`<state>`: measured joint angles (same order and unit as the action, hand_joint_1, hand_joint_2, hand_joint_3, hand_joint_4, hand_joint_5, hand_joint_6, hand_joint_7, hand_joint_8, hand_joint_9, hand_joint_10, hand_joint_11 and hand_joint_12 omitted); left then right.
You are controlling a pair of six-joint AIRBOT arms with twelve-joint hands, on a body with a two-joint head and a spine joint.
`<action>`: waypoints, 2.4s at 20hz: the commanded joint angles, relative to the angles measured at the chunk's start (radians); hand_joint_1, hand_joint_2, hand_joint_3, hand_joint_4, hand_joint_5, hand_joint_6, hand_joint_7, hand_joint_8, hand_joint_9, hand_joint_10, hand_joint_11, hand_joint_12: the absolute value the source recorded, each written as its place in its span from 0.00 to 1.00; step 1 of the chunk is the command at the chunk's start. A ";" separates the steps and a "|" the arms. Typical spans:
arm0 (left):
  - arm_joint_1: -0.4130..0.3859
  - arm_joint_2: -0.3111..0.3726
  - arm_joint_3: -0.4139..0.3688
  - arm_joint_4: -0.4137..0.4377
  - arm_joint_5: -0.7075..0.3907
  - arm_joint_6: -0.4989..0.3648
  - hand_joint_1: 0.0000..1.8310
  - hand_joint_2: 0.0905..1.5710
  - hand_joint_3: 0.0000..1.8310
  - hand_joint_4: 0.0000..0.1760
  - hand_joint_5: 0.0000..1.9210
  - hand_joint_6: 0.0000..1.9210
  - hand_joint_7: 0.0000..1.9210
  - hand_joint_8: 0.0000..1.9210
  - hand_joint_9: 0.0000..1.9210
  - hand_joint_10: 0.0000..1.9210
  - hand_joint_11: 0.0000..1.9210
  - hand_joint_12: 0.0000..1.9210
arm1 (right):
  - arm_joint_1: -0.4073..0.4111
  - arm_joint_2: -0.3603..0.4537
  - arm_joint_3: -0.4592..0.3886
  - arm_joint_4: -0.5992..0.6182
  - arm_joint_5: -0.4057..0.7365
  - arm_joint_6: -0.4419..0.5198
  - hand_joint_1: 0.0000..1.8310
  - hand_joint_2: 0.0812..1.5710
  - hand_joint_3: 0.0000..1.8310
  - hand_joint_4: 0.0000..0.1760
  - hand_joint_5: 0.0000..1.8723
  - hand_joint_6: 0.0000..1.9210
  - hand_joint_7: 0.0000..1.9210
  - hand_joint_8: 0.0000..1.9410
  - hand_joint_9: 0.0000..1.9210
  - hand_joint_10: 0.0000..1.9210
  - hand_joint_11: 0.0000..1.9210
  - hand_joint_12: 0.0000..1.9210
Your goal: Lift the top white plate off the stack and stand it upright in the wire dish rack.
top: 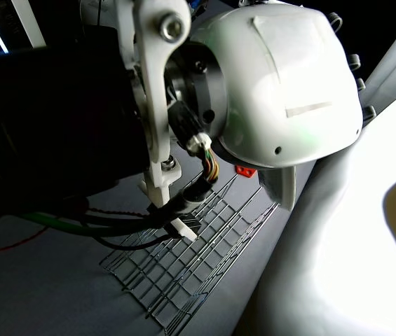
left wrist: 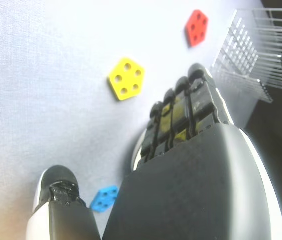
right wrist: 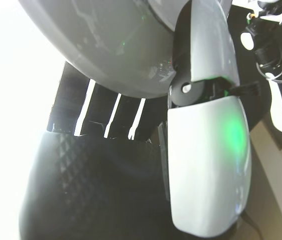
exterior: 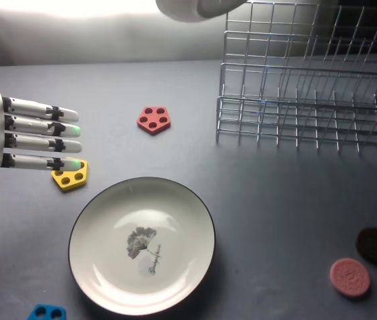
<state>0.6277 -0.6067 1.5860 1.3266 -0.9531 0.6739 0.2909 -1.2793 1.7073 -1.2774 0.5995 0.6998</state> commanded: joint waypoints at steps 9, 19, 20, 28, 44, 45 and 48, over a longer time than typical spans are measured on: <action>-0.019 0.012 0.001 -0.062 -0.046 0.006 0.11 0.59 0.00 0.00 0.00 0.00 0.00 0.00 0.01 0.00 0.02 0.00 | 0.064 0.040 0.009 -0.010 0.010 0.253 0.76 0.65 0.00 0.00 0.49 0.54 0.58 0.33 0.62 0.38 0.75 0.07; -0.019 0.014 0.001 -0.061 -0.048 0.005 0.09 0.59 0.00 0.00 0.00 0.00 0.01 0.00 0.01 0.00 0.02 0.00 | 0.110 0.063 -0.007 -0.114 -0.003 0.404 0.82 0.63 0.00 0.00 0.52 0.48 0.60 0.25 0.64 0.28 0.57 0.61; -0.019 0.015 0.001 -0.061 -0.048 0.005 0.12 0.60 0.00 0.00 0.00 0.00 0.00 0.00 0.00 0.00 0.02 0.00 | 0.110 0.067 -0.010 -0.130 -0.003 0.429 0.77 0.65 0.00 0.00 0.52 0.52 0.59 0.29 0.63 0.35 0.60 0.37; -0.019 0.016 0.001 -0.060 -0.049 0.005 0.10 0.60 0.00 0.00 0.00 0.00 0.00 0.00 0.00 0.00 0.01 0.00 | 0.110 0.093 -0.028 -0.180 -0.017 0.510 0.82 0.63 0.00 0.00 0.52 0.48 0.62 0.21 0.62 0.30 0.57 0.62; -0.019 0.017 0.001 -0.058 -0.054 0.005 0.11 0.59 0.00 0.00 0.00 0.00 0.01 0.00 0.02 0.00 0.03 0.01 | 0.062 0.164 -0.073 -0.244 -0.060 0.637 0.81 0.63 0.00 0.00 0.51 0.50 0.60 0.26 0.64 0.29 0.59 0.54; -0.019 0.017 0.001 -0.058 -0.054 0.005 0.13 0.59 0.00 0.00 0.00 0.00 0.01 0.00 0.02 0.00 0.02 0.01 | 0.061 0.167 -0.073 -0.260 -0.060 0.662 0.82 0.63 0.00 0.00 0.52 0.48 0.60 0.25 0.64 0.26 0.57 0.62; -0.019 0.018 0.001 -0.058 -0.055 0.005 0.13 0.59 0.00 0.00 0.01 0.00 0.01 0.00 0.01 0.00 0.03 0.01 | 0.057 0.179 -0.075 -0.262 -0.060 0.685 0.82 0.63 0.00 0.00 0.52 0.48 0.61 0.24 0.64 0.27 0.56 0.64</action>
<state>0.6277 -0.6014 1.5860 1.3273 -0.9627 0.6735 0.3305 -1.1172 1.6302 -1.6299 0.5468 1.3621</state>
